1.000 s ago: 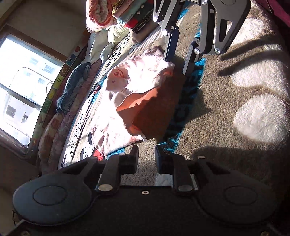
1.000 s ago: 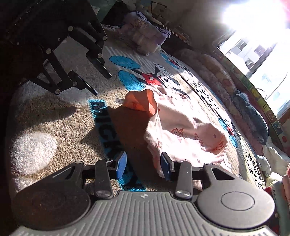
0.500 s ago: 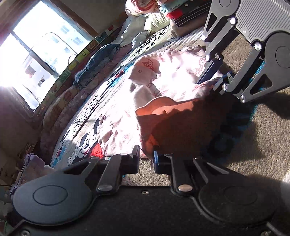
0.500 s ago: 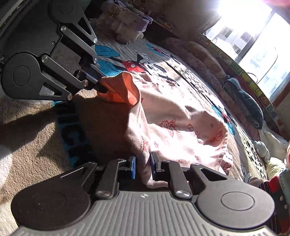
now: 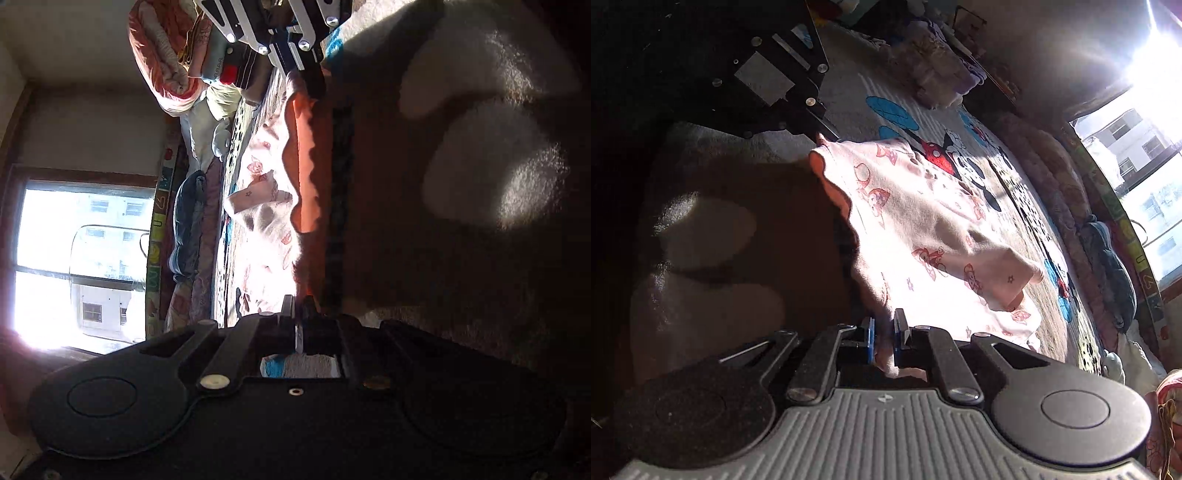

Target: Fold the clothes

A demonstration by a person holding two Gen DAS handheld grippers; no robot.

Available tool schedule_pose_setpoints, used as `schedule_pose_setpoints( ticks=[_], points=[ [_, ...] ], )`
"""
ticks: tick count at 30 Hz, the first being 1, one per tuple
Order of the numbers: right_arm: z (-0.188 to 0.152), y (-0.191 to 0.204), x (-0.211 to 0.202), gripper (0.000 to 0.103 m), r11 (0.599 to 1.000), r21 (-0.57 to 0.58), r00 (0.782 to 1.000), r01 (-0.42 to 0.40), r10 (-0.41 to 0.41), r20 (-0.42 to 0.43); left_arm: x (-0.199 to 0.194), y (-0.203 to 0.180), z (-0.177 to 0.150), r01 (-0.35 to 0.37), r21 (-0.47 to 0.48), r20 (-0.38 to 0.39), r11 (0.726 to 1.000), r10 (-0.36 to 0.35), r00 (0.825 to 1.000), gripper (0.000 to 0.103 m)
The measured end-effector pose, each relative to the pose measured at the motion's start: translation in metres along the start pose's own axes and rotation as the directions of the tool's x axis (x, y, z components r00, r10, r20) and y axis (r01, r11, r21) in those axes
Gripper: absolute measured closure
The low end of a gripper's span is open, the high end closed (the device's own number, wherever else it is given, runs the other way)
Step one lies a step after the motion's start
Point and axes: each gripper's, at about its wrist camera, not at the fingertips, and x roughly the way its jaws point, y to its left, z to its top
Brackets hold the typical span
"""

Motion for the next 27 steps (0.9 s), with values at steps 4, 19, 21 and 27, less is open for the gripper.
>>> schedule_pose_setpoints(
  ticks=[4, 19, 21, 27],
  points=[
    [-0.001, 0.034, 0.008, 0.081, 0.995, -0.091, 0.997, 0.026, -0.032, -0.066, -0.017, -0.021, 0.002, 0.076, 0.034, -0.017, 0.997, -0.075, 0.997, 0.098],
    [-0.072, -0.039, -0.056, 0.046, 0.374, 0.895, 0.962, -0.243, -0.029, 0.273, -0.036, 0.097, -0.003, 0.110, -0.690, -0.100, 0.715, -0.245, 0.964, 0.048],
    [-0.099, -0.036, -0.051, 0.046, 0.144, 0.933, 0.935, -0.331, -0.081, 0.345, -0.027, 0.111, -0.005, 0.129, -0.793, -0.061, 0.595, -0.289, 0.955, 0.045],
    [-0.135, -0.016, -0.037, 0.045, -0.130, 0.873, 0.874, -0.470, -0.210, 0.439, -0.008, 0.129, -0.025, 0.075, -0.977, -0.004, 0.200, -0.365, 0.931, 0.048]
  ],
)
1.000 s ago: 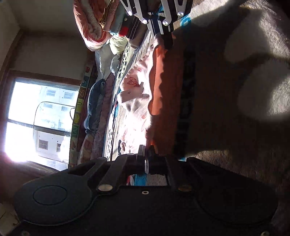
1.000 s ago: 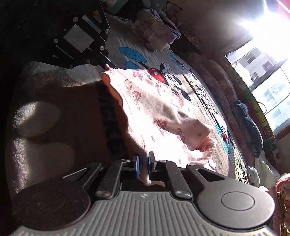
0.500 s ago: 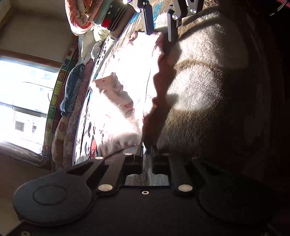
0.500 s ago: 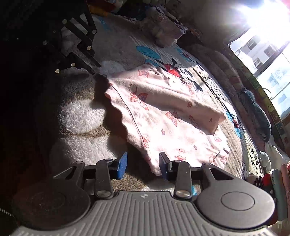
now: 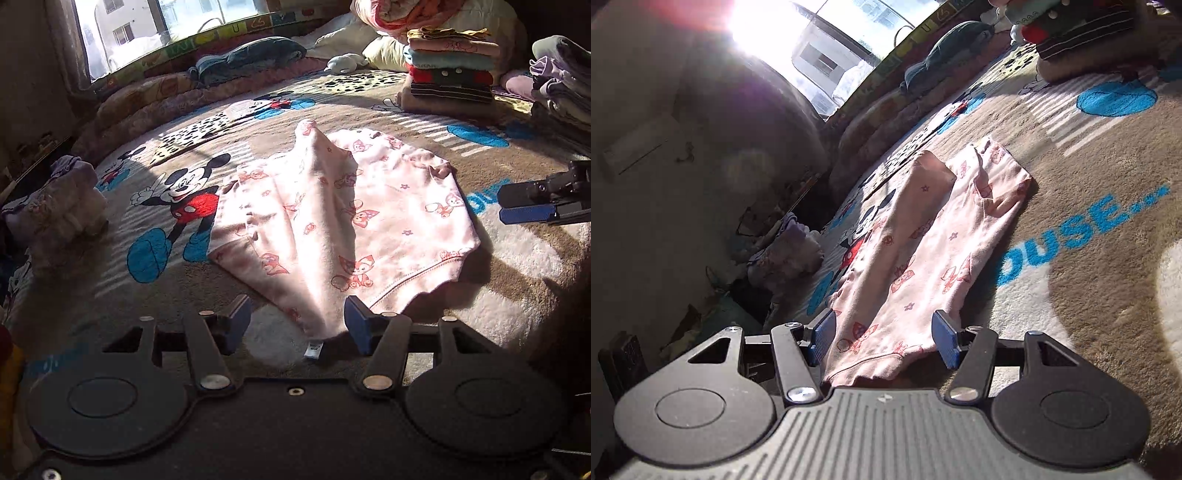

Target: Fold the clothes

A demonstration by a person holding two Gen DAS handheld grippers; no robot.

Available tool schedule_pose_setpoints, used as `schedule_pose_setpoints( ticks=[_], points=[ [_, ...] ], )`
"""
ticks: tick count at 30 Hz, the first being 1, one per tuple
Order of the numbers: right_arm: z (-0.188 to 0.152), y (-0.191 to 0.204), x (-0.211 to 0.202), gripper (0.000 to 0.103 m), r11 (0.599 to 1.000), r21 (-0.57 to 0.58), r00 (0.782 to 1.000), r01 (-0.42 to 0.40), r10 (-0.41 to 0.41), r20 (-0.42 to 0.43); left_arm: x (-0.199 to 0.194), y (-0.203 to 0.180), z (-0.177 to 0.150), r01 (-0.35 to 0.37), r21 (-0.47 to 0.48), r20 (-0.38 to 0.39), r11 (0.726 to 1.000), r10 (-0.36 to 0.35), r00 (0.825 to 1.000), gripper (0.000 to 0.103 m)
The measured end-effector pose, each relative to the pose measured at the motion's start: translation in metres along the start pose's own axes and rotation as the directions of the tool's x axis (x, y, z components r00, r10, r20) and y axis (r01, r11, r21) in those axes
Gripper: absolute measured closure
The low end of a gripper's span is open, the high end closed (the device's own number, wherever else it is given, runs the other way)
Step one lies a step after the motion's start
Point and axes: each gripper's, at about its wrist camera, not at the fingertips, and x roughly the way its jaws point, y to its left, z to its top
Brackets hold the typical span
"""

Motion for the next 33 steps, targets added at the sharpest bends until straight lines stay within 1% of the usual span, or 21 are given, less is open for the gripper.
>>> schedule_pose_setpoints(
  ticks=[1, 2, 3, 4, 6, 7, 9, 10, 12, 13, 16, 19, 21, 24, 25, 26, 27, 28, 29, 31, 33],
  points=[
    [-0.002, -0.004, 0.001, 0.045, 1.000, 0.017, 1.000, -0.007, 0.006, 0.010, 0.004, 0.010, -0.001, 0.021, -0.089, -0.006, 0.996, -0.021, 1.000, 0.048],
    [-0.003, -0.007, 0.002, 0.045, 1.000, 0.028, 1.000, -0.010, 0.010, 0.016, 0.008, 0.020, -0.003, 0.041, -0.177, -0.010, 0.983, -0.043, 0.999, 0.048],
    [-0.004, -0.009, 0.004, 0.045, 0.999, 0.038, 1.000, -0.013, 0.013, 0.022, 0.012, 0.030, -0.006, 0.050, -0.251, -0.014, 0.967, -0.055, 0.998, 0.048],
    [-0.003, -0.008, 0.006, 0.045, 1.000, 0.023, 1.000, -0.017, 0.016, 0.026, 0.014, 0.040, -0.011, 0.056, -0.319, -0.013, 0.946, -0.064, 0.998, 0.048],
    [-0.001, -0.005, 0.010, 0.045, 1.000, -0.012, 0.999, -0.024, 0.025, 0.034, 0.020, 0.055, -0.019, 0.080, -0.415, 0.006, 0.906, -0.085, 0.996, 0.050],
    [-0.001, -0.001, 0.012, 0.045, 0.998, -0.061, 0.999, -0.009, 0.012, 0.051, 0.023, 0.062, -0.023, 0.097, -0.457, 0.018, 0.884, -0.099, 0.995, 0.050],
    [0.001, 0.000, 0.018, 0.045, 0.994, -0.109, 0.998, 0.009, -0.001, 0.069, 0.031, 0.073, -0.029, 0.123, -0.519, 0.041, 0.846, -0.119, 0.992, 0.050],
    [0.004, -0.003, 0.022, 0.045, 0.994, -0.107, 0.997, 0.004, 0.004, 0.072, 0.037, 0.080, -0.031, 0.138, -0.553, 0.051, 0.822, -0.132, 0.990, 0.050],
    [0.008, -0.007, 0.027, 0.045, 0.995, -0.101, 0.997, 0.004, 0.004, 0.076, 0.047, 0.089, -0.033, 0.152, -0.596, 0.063, 0.789, -0.142, 0.988, 0.050],
    [0.011, -0.010, 0.030, 0.045, 0.995, -0.097, 0.997, 0.004, 0.004, 0.078, 0.055, 0.095, -0.033, 0.162, -0.622, 0.072, 0.766, -0.151, 0.986, 0.050],
    [0.016, -0.016, 0.037, 0.045, 0.997, -0.083, 0.997, -0.006, 0.013, 0.076, 0.074, 0.109, -0.031, 0.192, -0.673, 0.104, 0.714, -0.165, 0.981, 0.050],
    [0.018, -0.019, 0.044, 0.040, 0.996, -0.083, 0.998, -0.020, 0.025, 0.059, 0.089, 0.119, -0.026, 0.225, -0.706, 0.148, 0.671, -0.171, 0.974, 0.050],
    [0.018, -0.021, 0.047, 0.036, 0.997, -0.077, 0.998, -0.027, 0.031, 0.050, 0.098, 0.122, -0.022, 0.235, -0.713, 0.164, 0.661, -0.169, 0.972, 0.052],
    [0.018, -0.023, 0.052, 0.035, 0.997, -0.073, 0.999, -0.027, 0.031, 0.042, 0.108, 0.126, -0.017, 0.246, -0.723, 0.184, 0.645, -0.164, 0.969, 0.056],
    [0.017, -0.024, 0.053, 0.035, 0.997, -0.080, 0.999, -0.017, 0.020, 0.037, 0.110, 0.127, -0.015, 0.244, -0.726, 0.184, 0.643, -0.160, 0.970, 0.061],
    [0.016, -0.025, 0.055, 0.036, 0.996, -0.088, 0.999, -0.007, 0.010, 0.033, 0.113, 0.128, -0.014, 0.244, -0.727, 0.185, 0.642, -0.159, 0.970, 0.069],
    [0.015, -0.025, 0.057, 0.037, 0.995, -0.095, 1.000, 0.003, -0.001, 0.028, 0.114, 0.128, -0.013, 0.241, -0.728, 0.183, 0.641, -0.157, 0.970, 0.073],
    [0.014, -0.025, 0.059, 0.038, 0.994, -0.109, 1.000, 0.018, -0.016, 0.023, 0.113, 0.125, -0.010, 0.229, -0.712, 0.181, 0.663, -0.141, 0.973, 0.088],
    [0.013, -0.025, 0.060, 0.040, 0.992, -0.122, 0.999, 0.026, -0.024, 0.022, 0.111, 0.121, -0.006, 0.214, -0.693, 0.179, 0.688, -0.123, 0.976, 0.097],
    [0.011, -0.024, 0.063, 0.040, 0.989, -0.140, 0.999, 0.036, -0.033, 0.022, 0.107, 0.114, 0.001, 0.182, -0.653, 0.177, 0.735, -0.085, 0.980, 0.097],
    [0.009, -0.024, 0.064, 0.040, 0.988, -0.149, 0.999, 0.039, -0.035, 0.026, 0.096, 0.093, 0.017, 0.152, -0.525, 0.205, 0.837, -0.048, 0.977, 0.098]
  ],
)
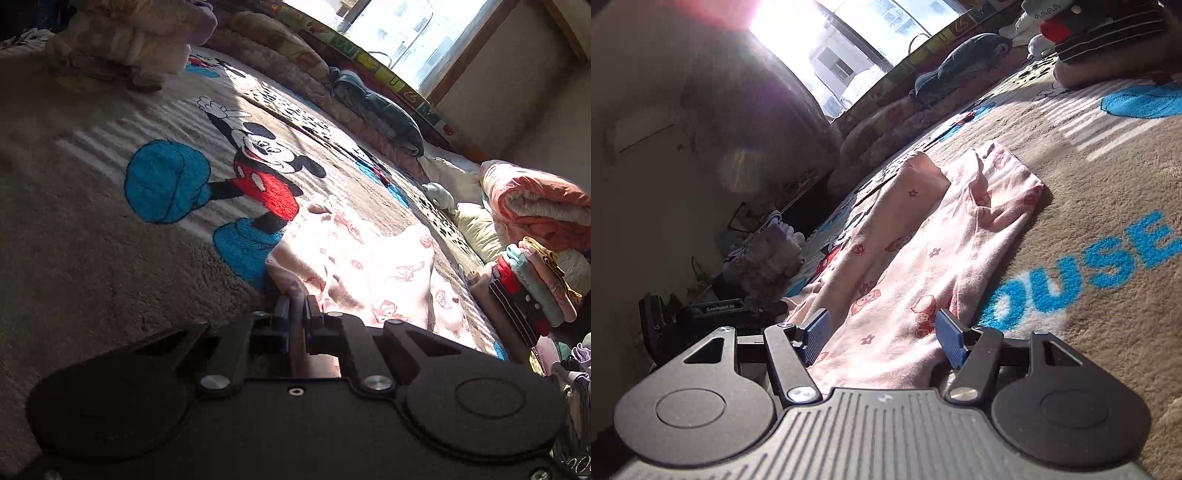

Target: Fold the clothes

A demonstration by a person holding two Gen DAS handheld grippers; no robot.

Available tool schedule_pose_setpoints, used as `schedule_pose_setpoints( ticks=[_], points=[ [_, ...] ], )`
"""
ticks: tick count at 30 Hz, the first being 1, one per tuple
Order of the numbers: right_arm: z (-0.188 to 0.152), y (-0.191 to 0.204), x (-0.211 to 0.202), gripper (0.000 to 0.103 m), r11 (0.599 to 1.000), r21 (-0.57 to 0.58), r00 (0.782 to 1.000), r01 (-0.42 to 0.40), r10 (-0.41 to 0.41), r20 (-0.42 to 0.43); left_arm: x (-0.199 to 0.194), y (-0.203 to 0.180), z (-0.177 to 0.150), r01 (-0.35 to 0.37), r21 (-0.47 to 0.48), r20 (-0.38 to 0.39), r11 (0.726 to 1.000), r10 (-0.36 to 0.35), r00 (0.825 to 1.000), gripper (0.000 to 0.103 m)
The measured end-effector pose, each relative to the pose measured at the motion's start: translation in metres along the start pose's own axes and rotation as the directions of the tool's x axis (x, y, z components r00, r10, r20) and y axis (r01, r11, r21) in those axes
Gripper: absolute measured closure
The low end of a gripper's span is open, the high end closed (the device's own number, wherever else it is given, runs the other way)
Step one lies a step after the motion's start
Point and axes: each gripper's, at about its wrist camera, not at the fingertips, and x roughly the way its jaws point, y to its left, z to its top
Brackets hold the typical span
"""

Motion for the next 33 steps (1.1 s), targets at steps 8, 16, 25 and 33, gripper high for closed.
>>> schedule_pose_setpoints(
  ticks=[8, 16, 25, 33],
  points=[
    [-0.002, -0.001, -0.001, 0.040, 1.000, -0.011, 1.000, 0.001, 0.000, 0.013, 0.023, -0.111, -0.041, 0.030, 0.661, -0.072, 0.750, 0.024, 0.997, 0.099],
    [-0.006, 0.002, -0.003, 0.040, 1.000, -0.023, 1.000, -0.001, 0.002, 0.026, 0.033, -0.100, -0.039, 0.157, 0.607, -0.229, 0.779, -0.018, 0.973, 0.091],
    [-0.009, 0.003, -0.003, 0.040, 1.000, -0.024, 0.999, -0.009, 0.010, 0.034, 0.030, -0.032, 0.047, 0.116, 0.153, -0.087, 0.981, -0.104, 0.991, 0.088],
    [-0.009, 0.001, -0.003, 0.039, 1.000, -0.016, 0.999, -0.026, 0.027, 0.043, 0.104, 0.017, 0.090, 0.011, -0.029, -0.131, 1.000, -0.015, 0.991, 0.084]
  ],
)
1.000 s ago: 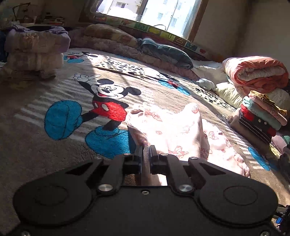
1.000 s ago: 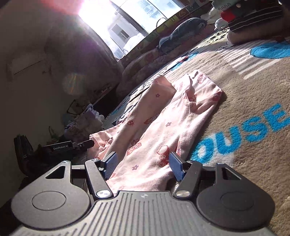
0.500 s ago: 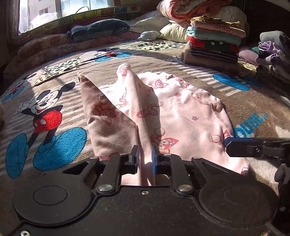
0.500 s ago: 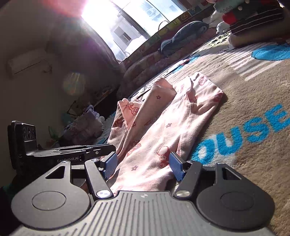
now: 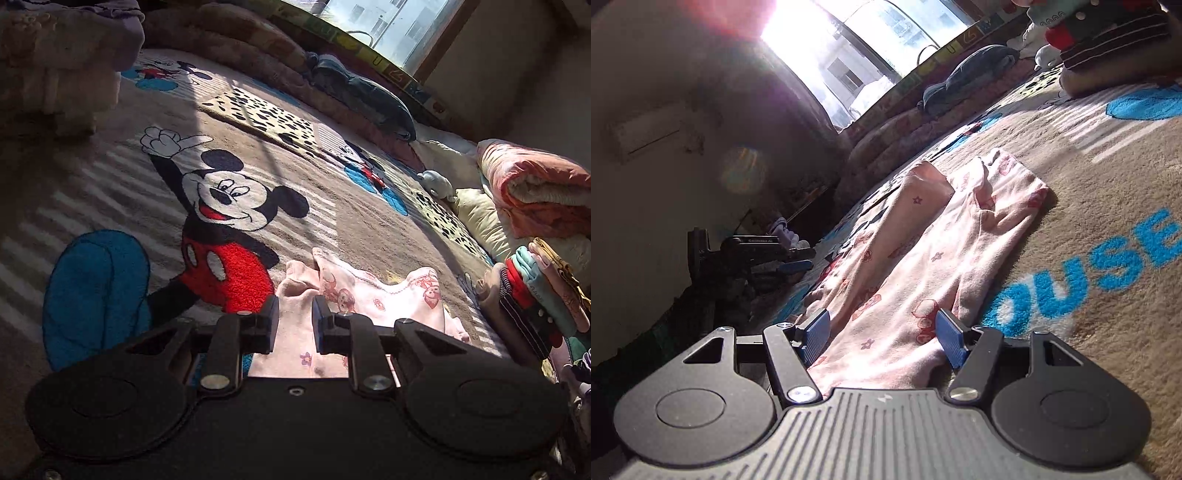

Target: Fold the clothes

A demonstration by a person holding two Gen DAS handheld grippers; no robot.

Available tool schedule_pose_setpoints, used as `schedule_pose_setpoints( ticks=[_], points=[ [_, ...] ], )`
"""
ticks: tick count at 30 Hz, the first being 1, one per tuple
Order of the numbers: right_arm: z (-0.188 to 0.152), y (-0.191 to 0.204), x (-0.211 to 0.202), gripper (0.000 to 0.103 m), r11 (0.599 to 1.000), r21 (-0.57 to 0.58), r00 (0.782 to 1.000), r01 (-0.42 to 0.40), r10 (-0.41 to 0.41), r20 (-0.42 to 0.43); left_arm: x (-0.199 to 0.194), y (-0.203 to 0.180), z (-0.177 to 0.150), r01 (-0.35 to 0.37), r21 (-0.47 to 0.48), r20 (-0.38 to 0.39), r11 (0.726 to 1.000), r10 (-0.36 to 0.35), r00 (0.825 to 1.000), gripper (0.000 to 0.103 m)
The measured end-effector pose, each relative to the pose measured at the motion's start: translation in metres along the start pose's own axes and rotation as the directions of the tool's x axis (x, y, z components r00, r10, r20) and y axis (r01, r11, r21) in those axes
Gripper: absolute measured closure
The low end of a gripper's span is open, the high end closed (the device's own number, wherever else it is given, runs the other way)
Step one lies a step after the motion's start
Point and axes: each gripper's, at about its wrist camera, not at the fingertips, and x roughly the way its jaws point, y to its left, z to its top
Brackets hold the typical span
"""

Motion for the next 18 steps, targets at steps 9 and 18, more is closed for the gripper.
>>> schedule_pose_setpoints(
  ticks=[9, 18],
  points=[
    [-0.001, -0.003, 0.000, 0.039, 1.000, 0.014, 1.000, -0.023, 0.023, 0.011, 0.056, -0.008, 0.012, -0.016, 0.141, -0.144, 0.990, 0.036, 0.989, 0.082],
    [-0.001, -0.002, 0.000, 0.039, 1.000, 0.018, 1.000, -0.024, 0.024, 0.014, -0.015, -0.019, 0.006, -0.146, 0.171, 0.070, 0.974, 0.136, 0.988, 0.101]
  ],
)
